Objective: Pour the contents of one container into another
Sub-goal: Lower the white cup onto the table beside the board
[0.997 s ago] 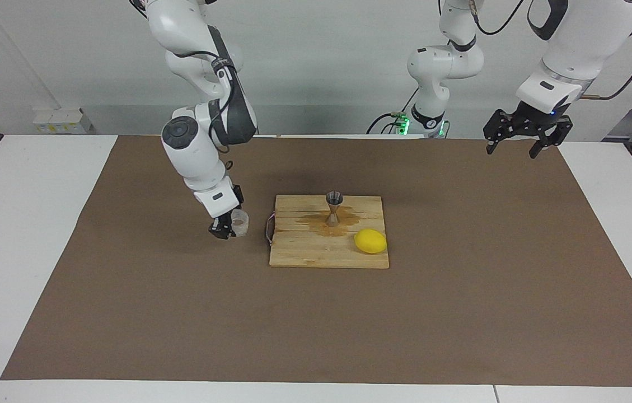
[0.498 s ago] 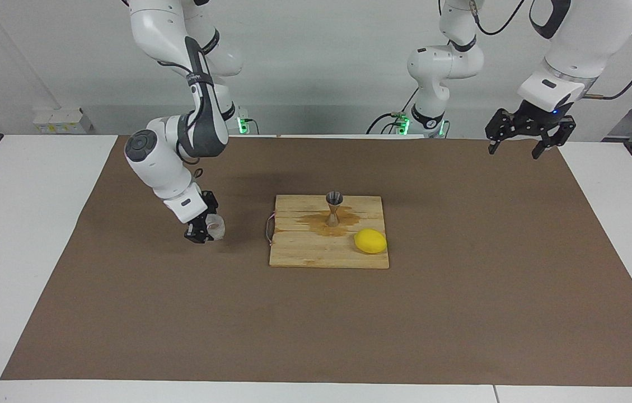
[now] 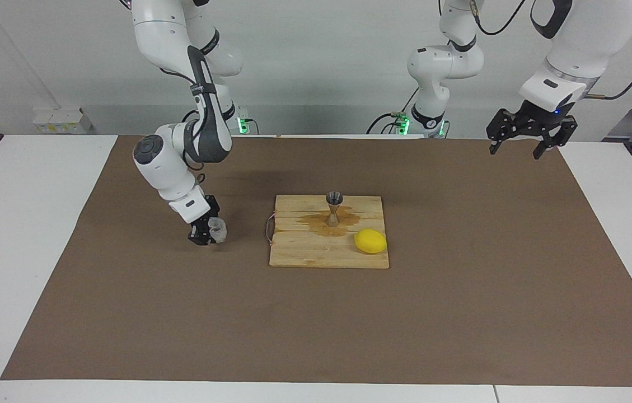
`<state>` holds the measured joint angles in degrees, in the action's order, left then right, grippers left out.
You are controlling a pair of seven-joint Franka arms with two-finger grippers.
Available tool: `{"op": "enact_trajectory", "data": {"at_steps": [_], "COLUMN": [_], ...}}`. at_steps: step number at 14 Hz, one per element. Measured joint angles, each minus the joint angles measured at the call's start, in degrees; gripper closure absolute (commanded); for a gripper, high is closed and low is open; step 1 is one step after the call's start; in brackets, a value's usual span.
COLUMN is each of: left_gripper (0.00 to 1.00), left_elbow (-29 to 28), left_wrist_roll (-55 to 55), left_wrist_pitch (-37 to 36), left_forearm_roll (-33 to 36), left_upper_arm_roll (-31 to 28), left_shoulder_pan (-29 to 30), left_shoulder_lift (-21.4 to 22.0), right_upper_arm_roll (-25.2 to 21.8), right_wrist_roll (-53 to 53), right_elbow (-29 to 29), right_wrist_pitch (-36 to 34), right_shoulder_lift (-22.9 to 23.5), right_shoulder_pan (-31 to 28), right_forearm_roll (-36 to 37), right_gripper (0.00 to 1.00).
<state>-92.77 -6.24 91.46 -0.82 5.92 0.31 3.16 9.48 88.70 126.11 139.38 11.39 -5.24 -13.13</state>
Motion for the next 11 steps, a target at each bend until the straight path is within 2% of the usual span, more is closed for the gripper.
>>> {"op": "enact_trajectory", "data": {"at_steps": [4, 6, 8, 9, 11], "left_gripper": [0.0, 0.0, 0.0, 0.0, 0.0], "left_elbow": [0.0, 0.0, 0.0, 0.0, 0.0], "left_wrist_roll": [-0.14, -0.19, -0.24, -0.24, -0.24], "left_wrist_pitch": [0.0, -0.01, -0.01, -0.01, -0.02], "left_forearm_roll": [0.0, 0.0, 0.0, 0.0, 0.0], "left_upper_arm_roll": [0.0, 0.01, 0.07, 0.11, 0.13], "left_shoulder_pan": [0.0, 0.0, -0.03, -0.04, -0.05], "left_shoulder_lift": [-0.16, -0.17, -0.19, -0.22, -0.27], "right_upper_arm_roll": [-0.06, -0.07, -0.06, -0.06, 0.01], "right_wrist_roll": [4.26, 5.99, 6.36, 6.49, 6.56], "right_elbow": [1.42, 2.0, 2.03, 2.03, 2.03], "right_wrist_pitch": [0.2, 0.22, 0.22, 0.22, 0.22], "right_shoulder_lift": [0.12, 0.1, 0.1, 0.1, 0.08], "right_shoulder_pan": [-2.82, -3.51, -3.82, -3.83, -3.83], "right_forearm_roll": [-1.42, -2.21, -2.24, -2.25, -2.25], "right_gripper": [0.55, 0.38, 0.05, 0.0, 0.0]}}
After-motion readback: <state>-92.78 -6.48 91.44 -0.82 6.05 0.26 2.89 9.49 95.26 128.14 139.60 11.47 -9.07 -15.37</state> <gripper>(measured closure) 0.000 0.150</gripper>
